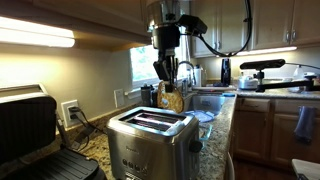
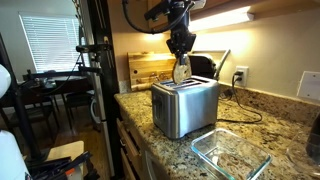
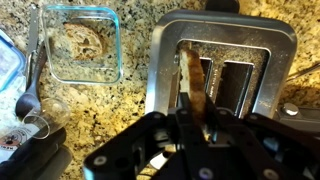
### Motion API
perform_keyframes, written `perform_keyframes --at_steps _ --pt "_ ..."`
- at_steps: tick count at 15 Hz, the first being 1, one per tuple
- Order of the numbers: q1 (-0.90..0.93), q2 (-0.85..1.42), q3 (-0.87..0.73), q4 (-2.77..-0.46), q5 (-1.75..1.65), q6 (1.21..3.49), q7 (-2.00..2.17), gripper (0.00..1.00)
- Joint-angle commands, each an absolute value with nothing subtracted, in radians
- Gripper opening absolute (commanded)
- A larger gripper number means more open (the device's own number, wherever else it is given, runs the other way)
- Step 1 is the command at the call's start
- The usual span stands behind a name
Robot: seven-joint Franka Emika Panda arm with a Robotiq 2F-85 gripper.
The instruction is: Put a slice of bread in the toaster
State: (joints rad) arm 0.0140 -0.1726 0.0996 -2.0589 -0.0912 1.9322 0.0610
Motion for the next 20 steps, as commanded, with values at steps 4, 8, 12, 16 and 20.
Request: perform_keyframes --at_steps 4,8,12,16,20 --pt "0.029 -0.127 0.094 -1.998 -0.104 1.905 0.083 0.07" --pt "0.031 -0.104 0.093 -1.978 -0.103 1.904 0.084 0.07" --pt "0.033 -0.089 0.092 -1.966 -0.101 1.906 0.082 0.07" --pt "0.033 -0.079 0.091 -1.959 -0.102 1.904 0.082 0.07" --pt "0.033 -0.077 0.09 -1.954 -0.098 1.9 0.084 0.46"
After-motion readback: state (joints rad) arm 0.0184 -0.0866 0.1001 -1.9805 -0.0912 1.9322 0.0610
